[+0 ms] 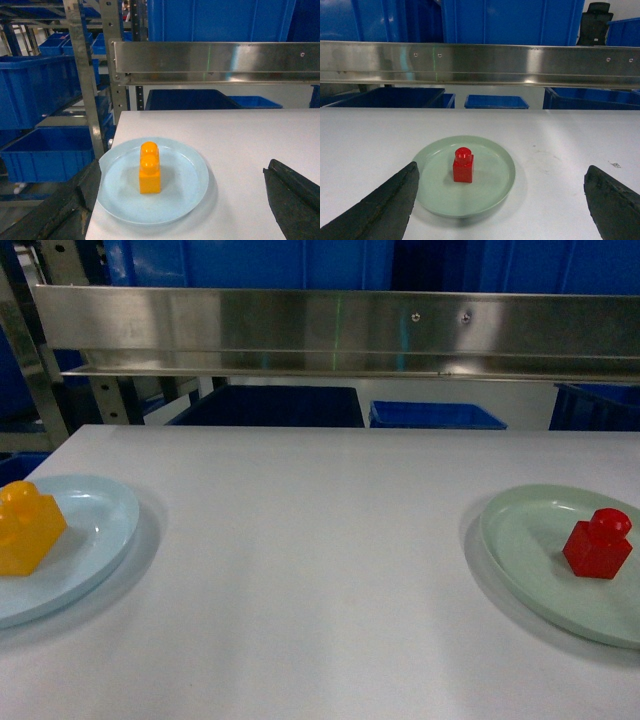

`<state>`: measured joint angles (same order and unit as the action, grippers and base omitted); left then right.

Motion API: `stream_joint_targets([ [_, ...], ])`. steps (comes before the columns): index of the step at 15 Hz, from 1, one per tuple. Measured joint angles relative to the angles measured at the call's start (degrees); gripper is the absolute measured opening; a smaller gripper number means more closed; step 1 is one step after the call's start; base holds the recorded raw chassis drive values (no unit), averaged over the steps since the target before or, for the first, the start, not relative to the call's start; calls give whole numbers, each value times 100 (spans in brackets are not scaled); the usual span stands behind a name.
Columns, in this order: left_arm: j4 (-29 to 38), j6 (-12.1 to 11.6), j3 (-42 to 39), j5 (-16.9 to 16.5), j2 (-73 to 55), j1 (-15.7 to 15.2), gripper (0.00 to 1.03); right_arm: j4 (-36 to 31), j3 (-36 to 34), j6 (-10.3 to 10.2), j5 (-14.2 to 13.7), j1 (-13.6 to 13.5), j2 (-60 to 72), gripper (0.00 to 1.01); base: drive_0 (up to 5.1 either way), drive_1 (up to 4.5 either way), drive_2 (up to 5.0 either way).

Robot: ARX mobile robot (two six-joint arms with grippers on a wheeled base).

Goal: Sort and place red and yellow blocks in left bins

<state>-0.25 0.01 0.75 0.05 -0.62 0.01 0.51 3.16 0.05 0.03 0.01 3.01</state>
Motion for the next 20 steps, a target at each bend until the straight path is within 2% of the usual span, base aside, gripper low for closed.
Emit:
stream_joint_targets([
  [20, 0, 0, 0, 0, 0, 0, 98, 0, 0, 0, 0, 0, 0, 98, 0, 0, 0],
])
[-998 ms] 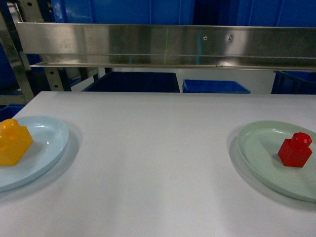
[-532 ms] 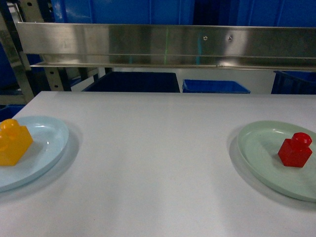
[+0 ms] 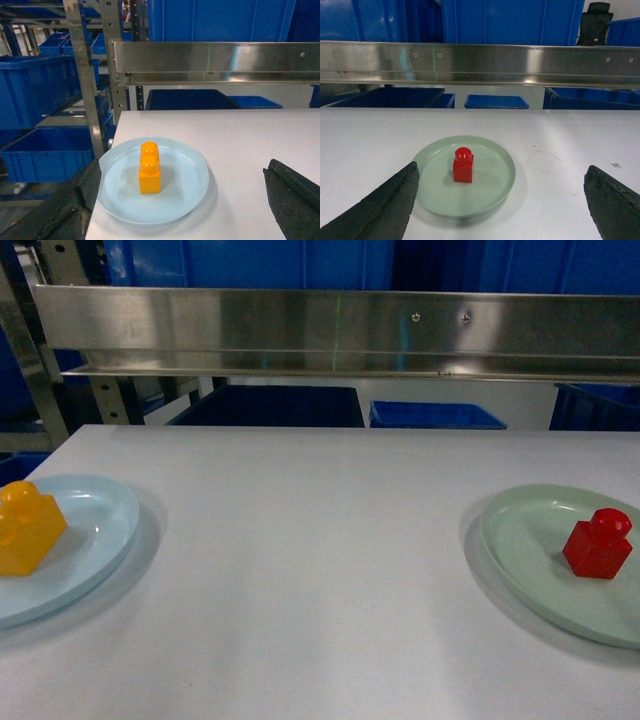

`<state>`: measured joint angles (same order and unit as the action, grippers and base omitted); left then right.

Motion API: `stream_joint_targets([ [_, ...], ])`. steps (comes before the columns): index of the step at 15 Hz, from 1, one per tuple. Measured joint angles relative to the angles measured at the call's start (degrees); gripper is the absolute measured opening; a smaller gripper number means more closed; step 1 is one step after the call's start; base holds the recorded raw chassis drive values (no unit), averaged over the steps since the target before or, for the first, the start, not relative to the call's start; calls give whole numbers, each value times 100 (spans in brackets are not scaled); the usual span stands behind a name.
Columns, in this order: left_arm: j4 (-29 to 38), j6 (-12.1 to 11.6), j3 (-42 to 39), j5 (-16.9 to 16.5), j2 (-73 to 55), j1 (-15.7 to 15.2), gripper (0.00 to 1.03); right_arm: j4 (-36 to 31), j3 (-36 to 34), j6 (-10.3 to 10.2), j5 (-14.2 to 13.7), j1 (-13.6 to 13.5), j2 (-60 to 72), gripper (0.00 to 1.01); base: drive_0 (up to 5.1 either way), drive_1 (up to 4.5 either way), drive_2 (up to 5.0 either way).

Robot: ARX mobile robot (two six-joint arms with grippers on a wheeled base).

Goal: Sort and place red and yellow blocks in left bins

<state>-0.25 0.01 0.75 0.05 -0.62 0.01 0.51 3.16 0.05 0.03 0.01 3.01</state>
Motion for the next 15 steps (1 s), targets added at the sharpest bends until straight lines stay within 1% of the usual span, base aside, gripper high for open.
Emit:
stream_joint_targets([
  [15, 0, 0, 0, 0, 0, 0, 98, 0, 0, 0, 0, 0, 0, 98, 0, 0, 0],
])
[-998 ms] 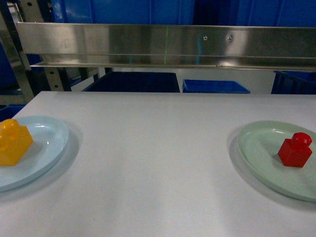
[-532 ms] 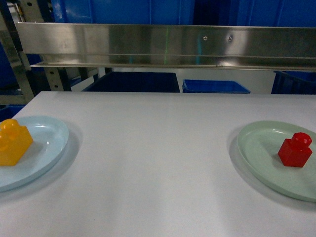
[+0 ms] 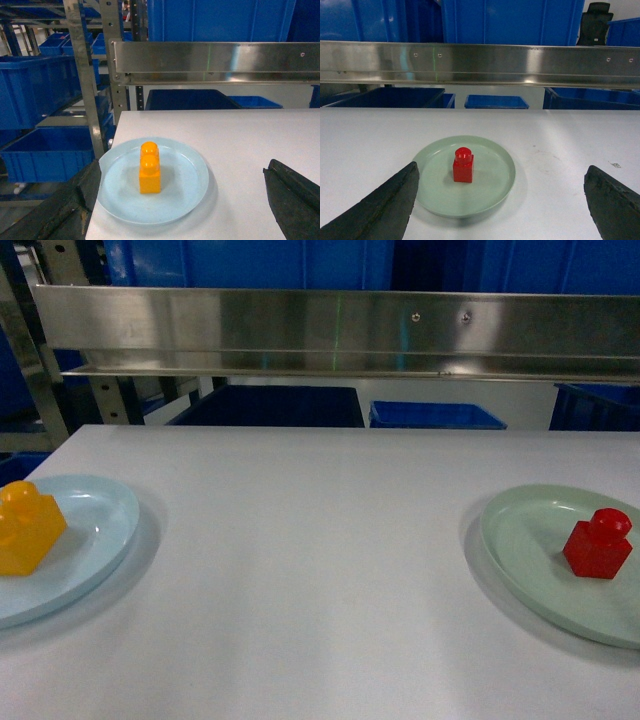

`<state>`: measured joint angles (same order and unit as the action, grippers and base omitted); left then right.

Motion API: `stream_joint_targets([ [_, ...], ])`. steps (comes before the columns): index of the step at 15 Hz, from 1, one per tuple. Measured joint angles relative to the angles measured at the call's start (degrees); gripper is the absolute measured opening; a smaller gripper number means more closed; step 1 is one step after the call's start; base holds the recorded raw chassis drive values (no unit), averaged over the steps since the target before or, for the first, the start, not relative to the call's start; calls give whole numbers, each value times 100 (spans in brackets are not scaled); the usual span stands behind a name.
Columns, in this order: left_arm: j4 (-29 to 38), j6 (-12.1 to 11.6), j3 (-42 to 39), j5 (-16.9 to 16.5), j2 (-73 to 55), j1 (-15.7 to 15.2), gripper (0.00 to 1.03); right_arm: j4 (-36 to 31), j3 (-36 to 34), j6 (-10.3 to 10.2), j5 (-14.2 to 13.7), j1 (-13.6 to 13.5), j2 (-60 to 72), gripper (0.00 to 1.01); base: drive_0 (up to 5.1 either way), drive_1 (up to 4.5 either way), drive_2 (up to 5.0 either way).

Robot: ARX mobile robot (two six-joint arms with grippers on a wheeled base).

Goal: Sort and place red and yellow blocks in left bins

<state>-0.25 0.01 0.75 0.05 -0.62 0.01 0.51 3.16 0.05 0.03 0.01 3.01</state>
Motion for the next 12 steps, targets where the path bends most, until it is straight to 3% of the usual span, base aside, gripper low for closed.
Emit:
stream_joint_targets([
  [1, 26, -9, 0, 37, -2, 70, 98, -26, 0, 0, 15, 7, 7, 98, 0, 0, 0],
  [2, -157, -22, 0, 208, -11, 295, 98, -278, 4, 2, 249, 142, 208, 98, 0, 0, 0],
  [4, -417, 114, 33, 46, -293, 343, 98, -769, 79, 0, 474, 494, 931, 98, 0, 0, 0],
  [6, -201, 79, 22, -144, -946, 400, 98, -1440, 269, -44, 501, 568, 1864, 98, 0, 0, 0],
  [8, 866, 0, 46, -308, -1976, 48, 98, -2026, 645, -111, 645, 562, 2844, 98, 0, 0, 0],
  [9, 1753, -48, 251, -487, -2986, -201, 98, -2135, 1078, -297, 695, 485, 3622, 98, 0, 0, 0],
  [10, 2334, -48, 710, -619, -3803, -275, 98, -2142, 1497, -450, 643, 396, 4336, 98, 0, 0, 0],
  [12, 3099, -350, 1779, -732, -5104, -155, 98, -1840, 2916, -509, 787, 133, 6129, 98, 0, 0, 0],
])
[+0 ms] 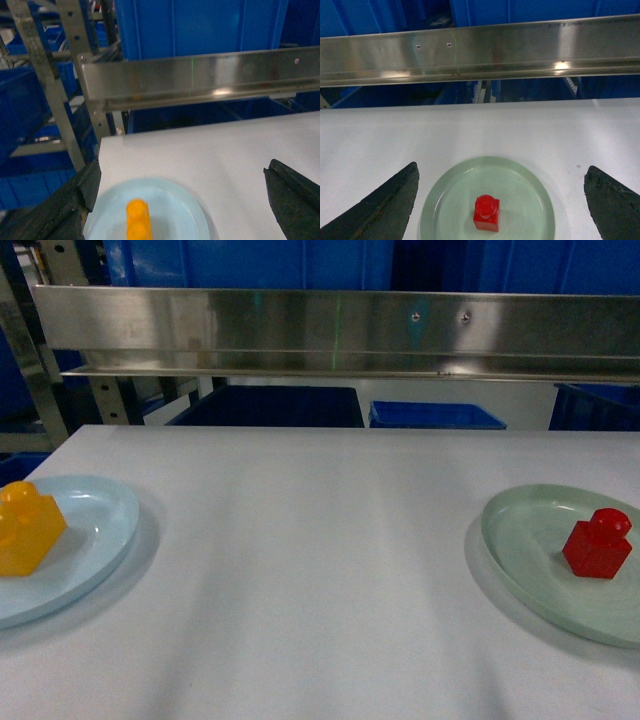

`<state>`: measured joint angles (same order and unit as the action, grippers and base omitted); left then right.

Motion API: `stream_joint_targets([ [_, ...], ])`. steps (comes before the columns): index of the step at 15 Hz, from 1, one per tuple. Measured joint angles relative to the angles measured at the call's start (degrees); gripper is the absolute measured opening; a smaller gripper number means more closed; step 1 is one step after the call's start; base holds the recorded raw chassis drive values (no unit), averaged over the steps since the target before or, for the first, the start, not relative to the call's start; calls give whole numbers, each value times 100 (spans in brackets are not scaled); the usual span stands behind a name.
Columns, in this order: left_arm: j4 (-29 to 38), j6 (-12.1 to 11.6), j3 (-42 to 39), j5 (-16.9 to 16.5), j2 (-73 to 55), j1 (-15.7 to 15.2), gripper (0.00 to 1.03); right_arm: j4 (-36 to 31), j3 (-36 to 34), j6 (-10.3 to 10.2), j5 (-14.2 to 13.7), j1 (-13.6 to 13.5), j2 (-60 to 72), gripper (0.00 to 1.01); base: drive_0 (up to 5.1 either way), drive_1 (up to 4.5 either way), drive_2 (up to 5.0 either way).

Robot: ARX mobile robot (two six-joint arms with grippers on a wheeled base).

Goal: Sort and place red and yellow blocks in left bins

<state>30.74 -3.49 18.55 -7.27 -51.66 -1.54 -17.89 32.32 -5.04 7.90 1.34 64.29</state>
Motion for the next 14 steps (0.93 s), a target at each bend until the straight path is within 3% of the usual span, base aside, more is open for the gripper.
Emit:
stream_joint_targets([
  [2, -35, -269, 863, -44, -1132, -74, 98, 348, 953, -114, 68, -162, 1049, 98, 0, 0, 0],
  [3, 291, -433, 977, 4, -1528, -85, 98, 393, 1187, -129, 68, -225, 1388, 98, 0, 0, 0],
  [6, 612, -1014, 1075, 98, -2623, -229, 98, 122, 1285, -83, -315, -361, 1932, 98, 0, 0, 0],
  [9, 848, -1027, 870, 114, -2813, -192, 98, -63, 1239, 39, -361, -365, 1937, 98, 0, 0, 0],
  [14, 868, -1008, 870, 127, -2813, -192, 98, 35, 1250, 57, -328, -369, 1928, 98, 0, 0, 0],
])
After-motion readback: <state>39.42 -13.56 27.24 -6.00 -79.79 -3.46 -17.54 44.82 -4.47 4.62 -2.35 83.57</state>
